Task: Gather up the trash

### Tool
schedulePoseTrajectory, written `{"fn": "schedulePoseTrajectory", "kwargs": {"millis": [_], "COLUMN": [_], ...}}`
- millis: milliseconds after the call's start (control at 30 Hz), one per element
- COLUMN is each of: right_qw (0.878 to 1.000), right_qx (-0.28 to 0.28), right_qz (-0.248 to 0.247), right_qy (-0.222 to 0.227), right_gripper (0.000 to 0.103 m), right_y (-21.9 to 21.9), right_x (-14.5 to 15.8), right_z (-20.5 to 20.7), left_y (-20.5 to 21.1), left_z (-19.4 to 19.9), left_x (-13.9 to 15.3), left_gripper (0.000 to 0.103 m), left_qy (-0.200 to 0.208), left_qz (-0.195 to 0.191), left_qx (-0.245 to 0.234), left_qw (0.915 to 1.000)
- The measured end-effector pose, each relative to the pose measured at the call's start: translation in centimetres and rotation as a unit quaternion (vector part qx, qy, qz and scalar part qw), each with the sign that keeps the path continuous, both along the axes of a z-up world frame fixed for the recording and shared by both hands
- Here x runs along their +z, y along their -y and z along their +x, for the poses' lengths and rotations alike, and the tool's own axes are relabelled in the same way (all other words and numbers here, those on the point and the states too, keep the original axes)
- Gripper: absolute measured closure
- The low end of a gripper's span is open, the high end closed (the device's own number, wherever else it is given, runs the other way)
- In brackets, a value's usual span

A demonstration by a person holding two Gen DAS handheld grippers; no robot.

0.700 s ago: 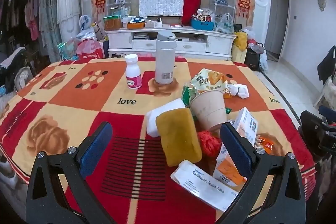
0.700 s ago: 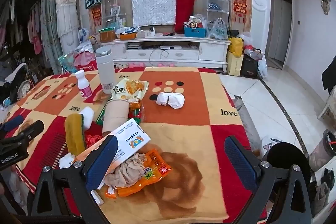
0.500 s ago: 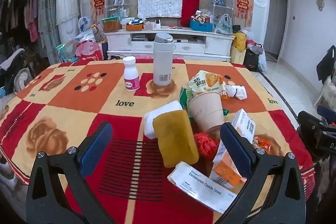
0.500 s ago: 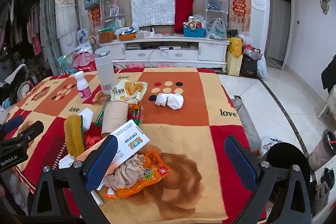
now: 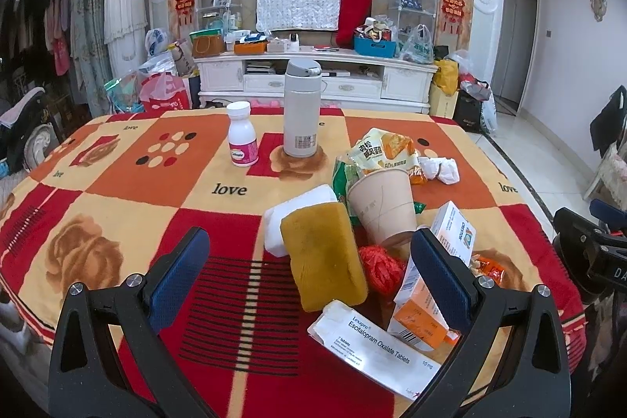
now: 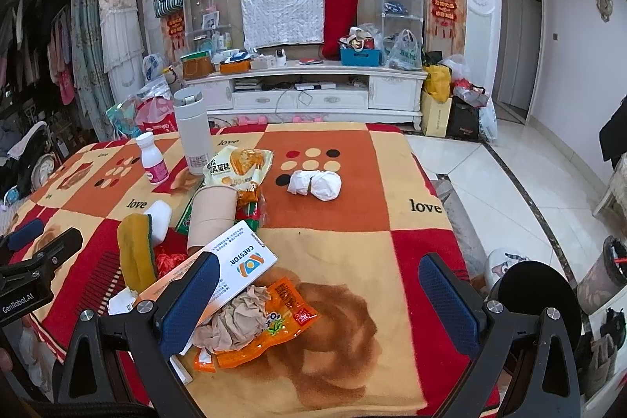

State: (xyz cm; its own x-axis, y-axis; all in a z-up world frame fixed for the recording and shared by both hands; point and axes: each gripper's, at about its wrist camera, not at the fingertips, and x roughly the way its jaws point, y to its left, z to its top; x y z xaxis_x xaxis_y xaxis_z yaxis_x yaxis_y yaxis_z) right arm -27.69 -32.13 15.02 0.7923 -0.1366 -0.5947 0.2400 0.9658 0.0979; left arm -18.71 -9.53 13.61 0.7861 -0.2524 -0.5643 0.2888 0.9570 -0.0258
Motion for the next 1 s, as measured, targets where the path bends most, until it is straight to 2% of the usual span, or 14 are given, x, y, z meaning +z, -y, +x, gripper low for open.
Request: {"fn": "schedulePoseTrajectory", "kwargs": {"millis": [433,667,833,867,1000], "right_qw": [1.0,1.0,1.0,0.999,0.999], "right_qx": [-0.005,-0.007,-0.005,-0.003,-0.003], "right_qz": [-0.017,-0.009,-0.01,-0.016,-0.009], "right_qy": [-0.001,-0.006,-0.026,-0.043,-0.039], "right_gripper": [0.002,0.002,0.002,0.002,0.002], "right_y": [0.35,0.73,0.72,0.55,0.66], "right_x": [-0.31,-0.32,-0.4,-0.17,-0.26], "right_z": [0.07,-0.09,-0.03,-0.08,-0.06], "left_y": [0.03,0.02,-0.05,-0.03,0.0], "left_z": [0.12,0.15,0.14,0.16,0.2], "left_x": [-0.37,-0.4,-0.54,-0.63,-0.97], "left_gripper": [0.001,0.001,0.001,0.001,0.001], "left_qy": [-0.004,-0.004,-0.005,-0.006,-0.01], "left_qz": [-0.003,-0.003,-0.004,-0.004,-0.005], "left_qx": [-0.001,0.0,0.0,0.001,0.002], "left_qw": [1.0,1.0,1.0,1.0,0.9999]}}
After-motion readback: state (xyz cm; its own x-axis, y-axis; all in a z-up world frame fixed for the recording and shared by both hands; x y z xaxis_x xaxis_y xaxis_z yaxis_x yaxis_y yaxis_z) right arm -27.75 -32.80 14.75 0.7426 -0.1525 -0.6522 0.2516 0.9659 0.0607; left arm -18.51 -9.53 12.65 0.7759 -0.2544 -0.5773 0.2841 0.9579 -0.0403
